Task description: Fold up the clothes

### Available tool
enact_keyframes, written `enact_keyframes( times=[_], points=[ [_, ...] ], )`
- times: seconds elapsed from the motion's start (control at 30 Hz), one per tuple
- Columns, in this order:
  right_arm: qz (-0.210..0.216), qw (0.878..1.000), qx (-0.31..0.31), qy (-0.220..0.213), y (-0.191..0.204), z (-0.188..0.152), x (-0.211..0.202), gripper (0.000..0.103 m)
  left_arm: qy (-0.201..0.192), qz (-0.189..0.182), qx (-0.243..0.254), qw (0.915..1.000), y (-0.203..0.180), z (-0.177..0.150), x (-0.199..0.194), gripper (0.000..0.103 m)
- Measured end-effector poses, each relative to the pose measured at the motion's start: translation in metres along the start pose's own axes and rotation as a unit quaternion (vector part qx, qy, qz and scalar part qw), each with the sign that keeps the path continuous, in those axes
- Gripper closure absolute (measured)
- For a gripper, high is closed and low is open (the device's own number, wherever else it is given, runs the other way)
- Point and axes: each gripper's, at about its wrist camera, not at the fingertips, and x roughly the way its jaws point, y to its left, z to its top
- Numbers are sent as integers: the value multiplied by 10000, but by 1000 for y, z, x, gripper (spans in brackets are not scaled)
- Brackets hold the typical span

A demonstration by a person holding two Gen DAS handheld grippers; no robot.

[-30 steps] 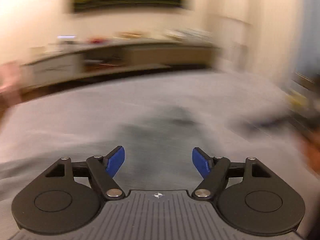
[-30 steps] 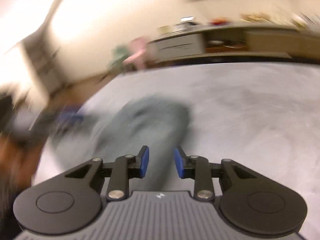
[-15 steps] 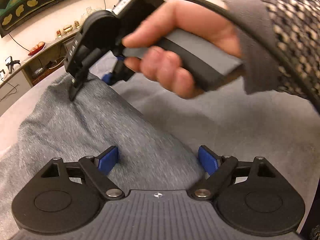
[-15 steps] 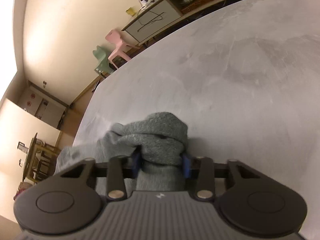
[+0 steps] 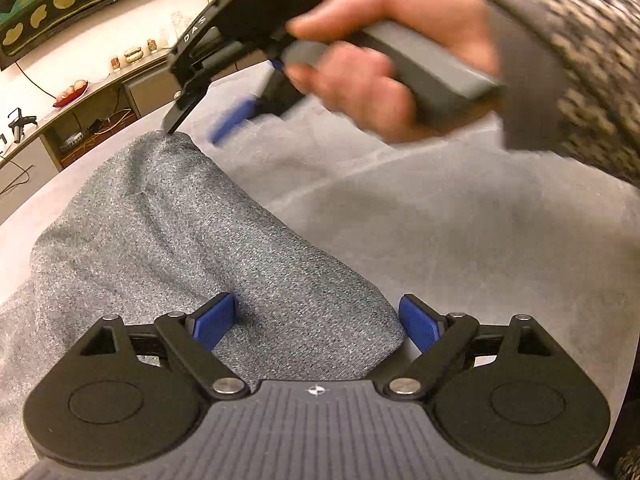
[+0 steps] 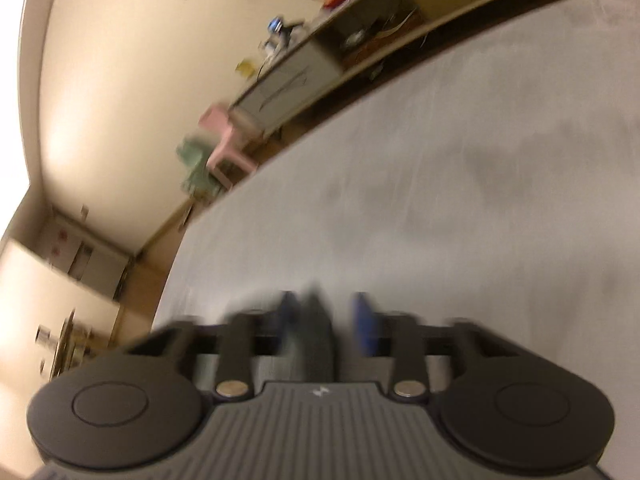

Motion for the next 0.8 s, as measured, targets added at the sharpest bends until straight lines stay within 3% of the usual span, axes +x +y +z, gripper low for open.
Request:
enact_keyframes(
  times=[0.03,0.1,0.13,0.23,0.33,0.4,0.43,0.47,0.5,0.53,0.63,0.7,0.73,0.8],
  points=[
    [24,9999,-95,135,3,-9,0,49,9,-14,-1,10000,0,0,0,13],
    [34,9990,-300,342,10,-24,0,73,5,-45,-3,10000,0,-1,-1,13],
    [-68,9986,-443,280,14,-25,1,77,0,-60,-2,10000,0,-2,-1,13],
    [-109,9987,-179,-469,13,-15,-14,90,-24,-112,4,9999,1,-4,-2,13],
    [-72,9958,56,-913,10,-5,-32,91,-31,-207,0,9998,4,-6,-6,13],
    [-115,9965,-56,-829,13,-7,-38,89,-160,-369,-237,9989,18,-2,-19,16],
    [-146,9972,-151,-713,15,-12,-41,80,-337,-434,-481,9973,34,1,-28,16],
    [-158,9979,-207,-597,15,-21,-43,58,-501,-408,-734,9952,51,2,-39,16],
    [-170,9984,-263,-481,16,-31,-46,46,-652,-293,-994,9925,68,1,-51,16],
    [-182,9987,-318,-364,16,-40,-49,35,-802,-178,-1254,9887,86,0,-63,16],
    [-104,9994,-326,-50,15,-68,-51,34,-925,334,-2130,9721,143,-9,-78,16],
    [-161,9990,-393,-106,19,-72,-53,51,-929,575,-2757,9550,173,-14,-80,16],
    [-189,9988,-427,-135,21,-74,-55,74,-927,642,-3032,9462,185,-13,-76,16],
    [-246,9983,-494,-191,24,-78,-57,76,-916,691,-3431,9323,202,-12,-68,16]
  ],
)
